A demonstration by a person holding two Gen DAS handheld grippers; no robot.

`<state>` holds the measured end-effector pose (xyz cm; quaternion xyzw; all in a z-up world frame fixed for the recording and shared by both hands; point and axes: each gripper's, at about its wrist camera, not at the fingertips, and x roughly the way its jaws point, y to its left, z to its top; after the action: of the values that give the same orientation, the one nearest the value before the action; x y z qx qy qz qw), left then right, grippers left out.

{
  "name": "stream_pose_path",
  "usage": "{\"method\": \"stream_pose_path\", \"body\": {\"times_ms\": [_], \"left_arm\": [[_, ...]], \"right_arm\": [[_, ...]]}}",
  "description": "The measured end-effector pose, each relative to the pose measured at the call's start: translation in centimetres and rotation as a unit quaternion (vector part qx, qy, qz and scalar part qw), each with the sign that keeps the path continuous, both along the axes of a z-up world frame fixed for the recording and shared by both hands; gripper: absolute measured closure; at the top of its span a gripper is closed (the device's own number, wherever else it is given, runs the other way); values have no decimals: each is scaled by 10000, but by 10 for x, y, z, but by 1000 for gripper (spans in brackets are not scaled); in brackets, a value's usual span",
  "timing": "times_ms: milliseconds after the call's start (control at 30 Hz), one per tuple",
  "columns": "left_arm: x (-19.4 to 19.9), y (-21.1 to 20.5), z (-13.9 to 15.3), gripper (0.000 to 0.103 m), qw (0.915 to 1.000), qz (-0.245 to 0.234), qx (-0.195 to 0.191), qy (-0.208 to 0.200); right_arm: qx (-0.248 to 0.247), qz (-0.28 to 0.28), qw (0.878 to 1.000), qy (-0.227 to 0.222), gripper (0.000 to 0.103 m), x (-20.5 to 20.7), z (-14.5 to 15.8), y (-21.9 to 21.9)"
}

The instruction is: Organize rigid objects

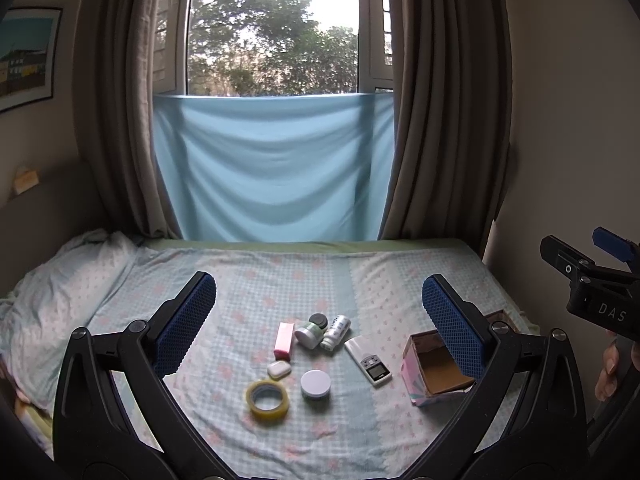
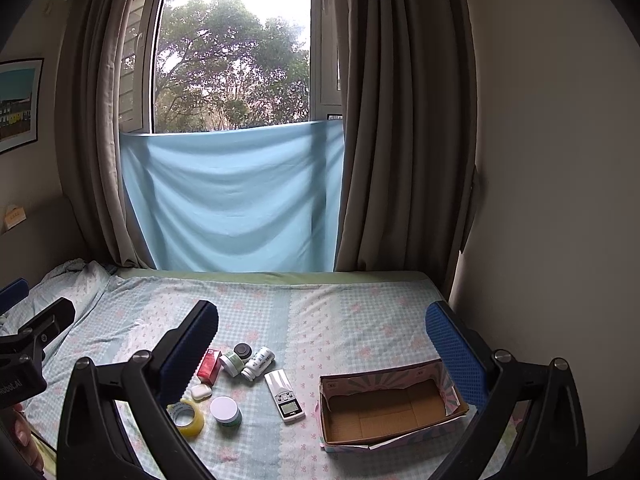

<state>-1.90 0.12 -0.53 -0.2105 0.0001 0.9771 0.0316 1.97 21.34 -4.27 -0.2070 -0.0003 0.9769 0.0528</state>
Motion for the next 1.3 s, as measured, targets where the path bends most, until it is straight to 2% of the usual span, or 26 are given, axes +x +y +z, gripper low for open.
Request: {"method": "stream_pose_path", "body": {"times_ms": [533,767,1033,1300], "left_arm": [[-2,-3,-1,1,10000,13,31,9],[-5,-21,-5,1,9998,137,129,-65],[-19,-61,-34,1,9967,483,178,-630],[-56,-102,-95,1,9865,682,251,-1466]], "right_arm": [[30,51,10000,-12,0,-3,4,-7],[13,83,10000,-21,0,-6,3,-10],[-26,246,9990,-374,0,-34,-12,-25],[-170,508,9930,-1048,0,-89,-51,-46]]}}
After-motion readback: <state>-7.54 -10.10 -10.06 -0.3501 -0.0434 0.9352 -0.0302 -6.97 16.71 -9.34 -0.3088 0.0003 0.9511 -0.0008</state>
